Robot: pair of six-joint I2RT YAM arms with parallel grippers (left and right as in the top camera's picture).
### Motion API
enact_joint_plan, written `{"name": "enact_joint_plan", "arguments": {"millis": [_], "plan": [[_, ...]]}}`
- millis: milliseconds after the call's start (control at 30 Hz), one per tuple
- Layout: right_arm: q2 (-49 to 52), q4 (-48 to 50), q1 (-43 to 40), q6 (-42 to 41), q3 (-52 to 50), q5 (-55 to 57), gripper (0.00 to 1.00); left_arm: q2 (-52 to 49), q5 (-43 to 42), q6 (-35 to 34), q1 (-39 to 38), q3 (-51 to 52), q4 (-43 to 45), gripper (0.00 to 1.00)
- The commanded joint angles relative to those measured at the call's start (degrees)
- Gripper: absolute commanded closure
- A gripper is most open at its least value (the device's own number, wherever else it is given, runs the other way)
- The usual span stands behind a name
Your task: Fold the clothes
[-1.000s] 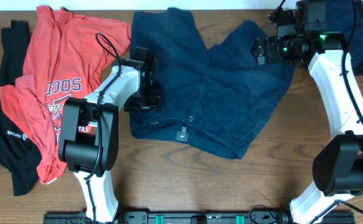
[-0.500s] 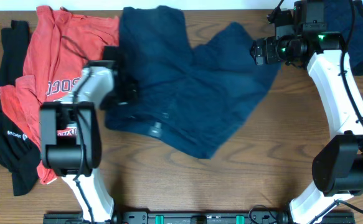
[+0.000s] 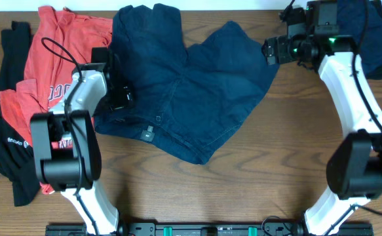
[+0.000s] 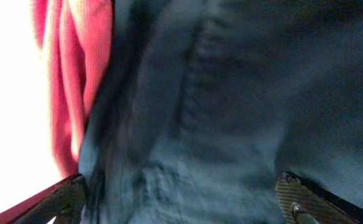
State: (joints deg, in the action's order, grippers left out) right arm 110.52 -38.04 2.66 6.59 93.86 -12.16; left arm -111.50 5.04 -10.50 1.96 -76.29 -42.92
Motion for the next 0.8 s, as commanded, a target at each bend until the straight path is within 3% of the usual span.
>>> {"name": "enact_joint_plan", "arguments": {"millis": [0,233,333,767], "plan": [[4.42,-0.26,-0.13,-0.15,-0.52,0.39,0.09,8.11,-1.70,-0.85,-1.16,-0.15,-0.57,0.02],[9.22,-1.99,-0.04,-11.26,-0.55,5.46,0.24,17.33,-3.39,-5.51,-2.01,-0.13,-1.73,0.02],[10.84,-2.05,-0.07,-14.88,-0.55,6.95,0.26,19.32,-3.63,-7.34,-2.99,-0.13,-2.12,0.02],[15.65,-0.46,0.31,-19.08,-0.57,9.86,0.48,19.21,-4.17,-10.82,-8.72,0.04,-2.86,0.02]]}}
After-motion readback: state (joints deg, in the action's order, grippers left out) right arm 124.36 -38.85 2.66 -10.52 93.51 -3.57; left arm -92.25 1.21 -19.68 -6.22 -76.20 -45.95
